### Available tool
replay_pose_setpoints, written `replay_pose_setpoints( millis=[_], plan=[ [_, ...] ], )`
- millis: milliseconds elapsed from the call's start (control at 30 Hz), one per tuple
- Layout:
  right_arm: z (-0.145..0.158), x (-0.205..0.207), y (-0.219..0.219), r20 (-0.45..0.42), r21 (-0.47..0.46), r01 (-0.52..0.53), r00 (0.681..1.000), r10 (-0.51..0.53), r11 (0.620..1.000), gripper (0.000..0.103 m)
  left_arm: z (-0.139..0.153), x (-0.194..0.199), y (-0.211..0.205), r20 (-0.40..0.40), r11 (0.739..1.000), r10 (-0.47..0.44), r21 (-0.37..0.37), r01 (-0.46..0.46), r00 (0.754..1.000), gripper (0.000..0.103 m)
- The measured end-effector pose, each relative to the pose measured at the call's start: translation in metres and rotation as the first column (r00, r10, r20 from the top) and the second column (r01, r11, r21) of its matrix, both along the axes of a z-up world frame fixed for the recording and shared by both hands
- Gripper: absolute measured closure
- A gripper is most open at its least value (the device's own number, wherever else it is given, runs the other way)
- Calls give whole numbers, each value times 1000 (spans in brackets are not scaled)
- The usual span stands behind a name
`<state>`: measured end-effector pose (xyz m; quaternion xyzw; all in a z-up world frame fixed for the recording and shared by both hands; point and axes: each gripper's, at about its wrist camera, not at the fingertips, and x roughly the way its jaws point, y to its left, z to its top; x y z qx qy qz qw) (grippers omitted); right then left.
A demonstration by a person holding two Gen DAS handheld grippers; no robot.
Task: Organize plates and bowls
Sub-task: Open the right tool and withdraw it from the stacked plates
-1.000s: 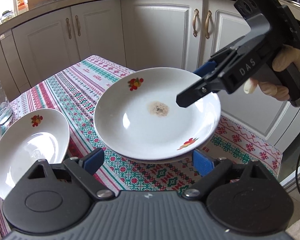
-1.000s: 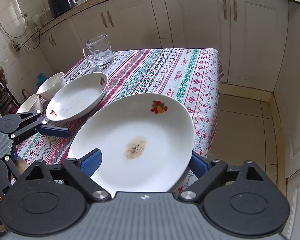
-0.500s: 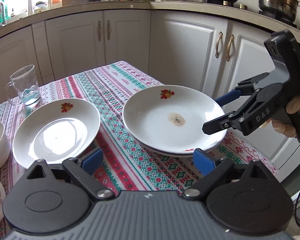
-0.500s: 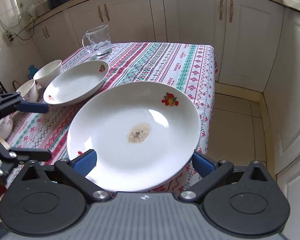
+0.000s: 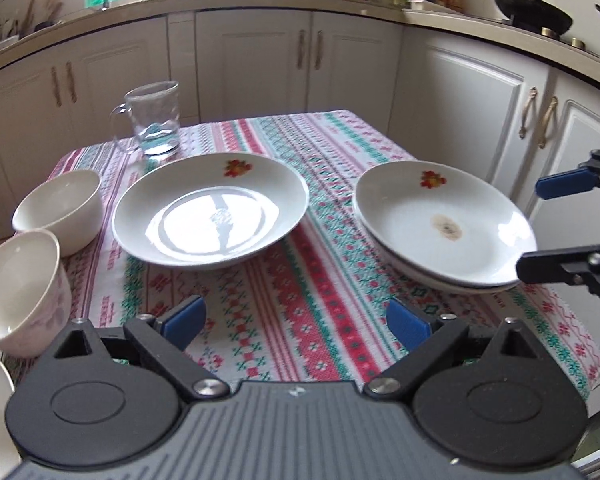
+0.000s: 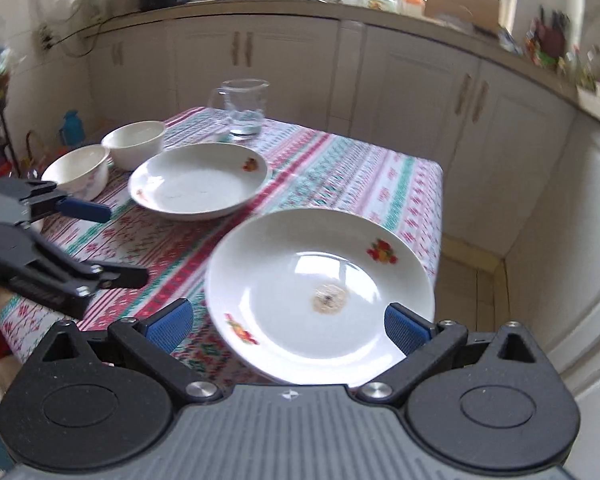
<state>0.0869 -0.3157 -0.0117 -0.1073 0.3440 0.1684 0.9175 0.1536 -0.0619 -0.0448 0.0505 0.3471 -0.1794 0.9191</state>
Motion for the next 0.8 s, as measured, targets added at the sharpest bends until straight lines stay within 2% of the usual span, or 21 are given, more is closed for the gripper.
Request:
replay_pose_setpoints(
  millis=[167, 367, 467, 633, 800],
  plan=[
    [7, -8, 22, 41, -47, -60, 997, 62, 997, 0, -13, 10, 4, -30, 997, 68, 35, -66, 997, 6],
    [9, -4, 35, 24, -19, -118, 993, 119, 993, 0, -26, 24, 7, -52, 994, 104, 50, -101, 993, 6],
    [7, 3, 39, 14, -5, -132, 991, 132, 991, 0, -31, 32, 7, -66, 994, 106, 47, -103, 992, 6],
    [7, 21, 41, 3, 12, -133, 991, 133, 991, 0, -34, 42, 6, -52, 993, 108, 41, -106, 993, 1],
    [5, 45, 45, -15, 0, -135, 991, 135, 991, 0, -35, 52, 6, -39, 992, 123, 36, -121, 992, 0]
  ],
)
